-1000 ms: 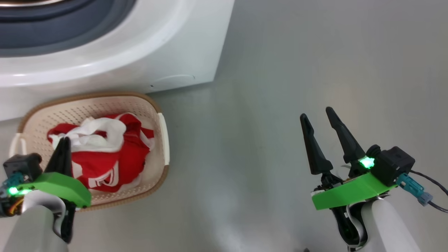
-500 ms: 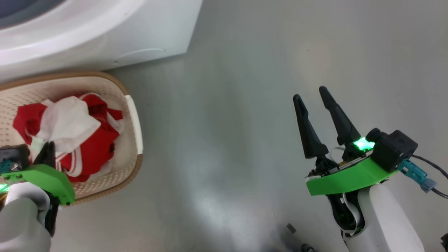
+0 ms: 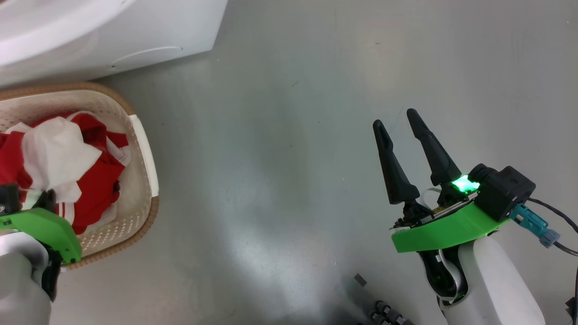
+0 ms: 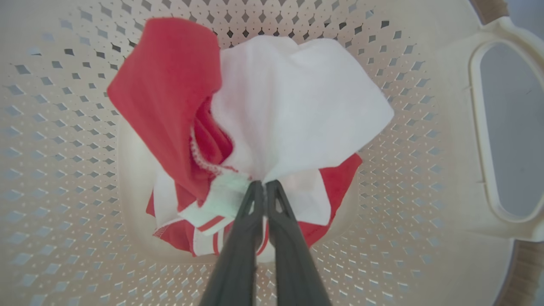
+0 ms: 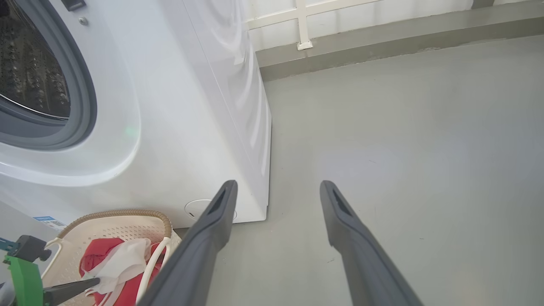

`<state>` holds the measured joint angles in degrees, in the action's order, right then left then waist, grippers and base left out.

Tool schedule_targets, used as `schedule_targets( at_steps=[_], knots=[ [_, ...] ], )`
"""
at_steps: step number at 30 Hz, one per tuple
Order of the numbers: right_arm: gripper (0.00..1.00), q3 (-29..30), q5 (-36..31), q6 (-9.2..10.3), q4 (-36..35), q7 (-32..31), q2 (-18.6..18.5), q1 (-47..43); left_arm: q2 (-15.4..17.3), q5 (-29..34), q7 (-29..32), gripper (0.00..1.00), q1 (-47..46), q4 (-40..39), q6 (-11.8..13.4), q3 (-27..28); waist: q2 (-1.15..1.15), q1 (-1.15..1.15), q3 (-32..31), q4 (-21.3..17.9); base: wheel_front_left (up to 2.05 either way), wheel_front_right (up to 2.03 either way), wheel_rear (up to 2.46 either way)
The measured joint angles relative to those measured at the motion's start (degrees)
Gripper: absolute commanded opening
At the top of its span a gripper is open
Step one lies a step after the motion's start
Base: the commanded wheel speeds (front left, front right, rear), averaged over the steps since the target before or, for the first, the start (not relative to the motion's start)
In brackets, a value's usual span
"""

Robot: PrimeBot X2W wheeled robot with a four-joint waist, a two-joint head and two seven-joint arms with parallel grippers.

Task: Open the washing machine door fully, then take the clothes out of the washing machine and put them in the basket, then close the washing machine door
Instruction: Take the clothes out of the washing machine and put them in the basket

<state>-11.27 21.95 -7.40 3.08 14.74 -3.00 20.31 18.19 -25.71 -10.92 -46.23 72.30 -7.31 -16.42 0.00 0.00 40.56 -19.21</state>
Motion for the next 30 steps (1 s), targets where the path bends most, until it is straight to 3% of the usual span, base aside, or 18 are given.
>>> schedule_targets(
  at_steps=[1, 2, 3, 21, 30],
  knots=[
    [1.0, 0.0, 0.0, 0.0, 0.0, 0.0, 0.0, 0.0, 0.0, -0.5, 0.0, 0.43, 0.0, 0.1, 0.0, -0.2, 0.0, 0.0, 0.0, 0.0, 0.0, 0.0, 0.0],
    [1.0, 0.0, 0.0, 0.0, 0.0, 0.0, 0.0, 0.0, 0.0, -0.9, 0.0, 0.81, -0.1, 0.3, 0.0, -0.3, 0.0, 0.0, 0.0, 0.0, 0.0, 0.0, 0.0],
    [1.0, 0.0, 0.0, 0.0, 0.0, 0.0, 0.0, 0.0, 0.0, -1.3, 0.0, 1.0, -0.1, 0.3, 0.0, -0.3, 0.0, 0.0, -0.1, 0.0, 0.0, 0.0, 0.0],
    [1.0, 1.1, -0.5, 0.0, 1.6, 0.0, 0.0, -0.1, -0.8, -8.2, -2.8, 1.0, 0.7, 0.3, 0.0, -1.9, 0.0, 0.0, -4.5, 2.2, 0.0, 0.0, 0.0],
    [1.0, 2.9, -1.8, 0.0, 2.8, 0.0, 0.0, -0.8, -0.7, -10.3, -3.4, 1.0, 4.9, -5.6, 0.0, -1.1, 0.0, 0.0, -8.6, 4.1, 0.0, 0.0, 0.0]
  ],
)
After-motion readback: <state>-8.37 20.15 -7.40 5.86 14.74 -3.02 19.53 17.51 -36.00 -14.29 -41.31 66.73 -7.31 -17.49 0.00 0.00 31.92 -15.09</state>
